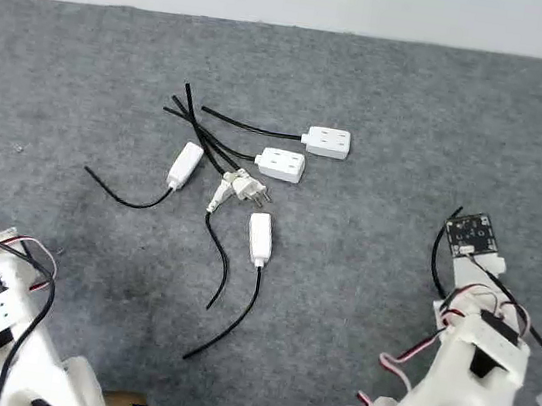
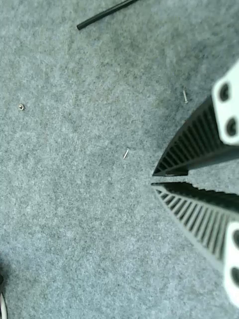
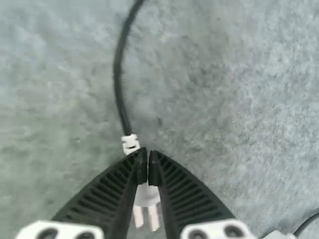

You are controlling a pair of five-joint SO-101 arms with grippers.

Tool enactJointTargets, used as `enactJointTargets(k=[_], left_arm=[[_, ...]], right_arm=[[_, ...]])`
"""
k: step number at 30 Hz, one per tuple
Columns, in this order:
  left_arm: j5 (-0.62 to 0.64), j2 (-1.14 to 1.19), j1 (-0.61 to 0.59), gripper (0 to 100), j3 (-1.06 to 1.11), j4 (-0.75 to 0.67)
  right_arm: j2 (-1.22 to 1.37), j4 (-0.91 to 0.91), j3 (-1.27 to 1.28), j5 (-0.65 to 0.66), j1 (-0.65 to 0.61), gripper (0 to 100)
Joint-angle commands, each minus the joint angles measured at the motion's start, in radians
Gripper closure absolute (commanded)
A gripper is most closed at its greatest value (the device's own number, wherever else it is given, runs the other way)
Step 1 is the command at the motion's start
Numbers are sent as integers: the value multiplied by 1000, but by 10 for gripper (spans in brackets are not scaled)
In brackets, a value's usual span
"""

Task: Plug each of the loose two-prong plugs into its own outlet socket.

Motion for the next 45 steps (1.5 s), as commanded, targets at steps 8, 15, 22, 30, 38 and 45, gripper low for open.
enactJointTargets(k=[8,15,22,30,38,45], left_arm=[[-6,-15,8,987,-2,-23],[-6,-15,8,987,-2,-23],[-6,-15,8,987,4,-26],[-6,-15,8,987,4,-26],[-6,-15,8,987,4,-26],[-6,-15,8,987,4,-28]], right_arm=[[237,-125,-112,46,93,983],[248,-125,-161,18,67,983],[249,-124,-256,-107,58,980],[248,7,-342,-155,8,983],[91,321,-370,-161,-59,985],[-88,366,-227,-94,-102,974]])
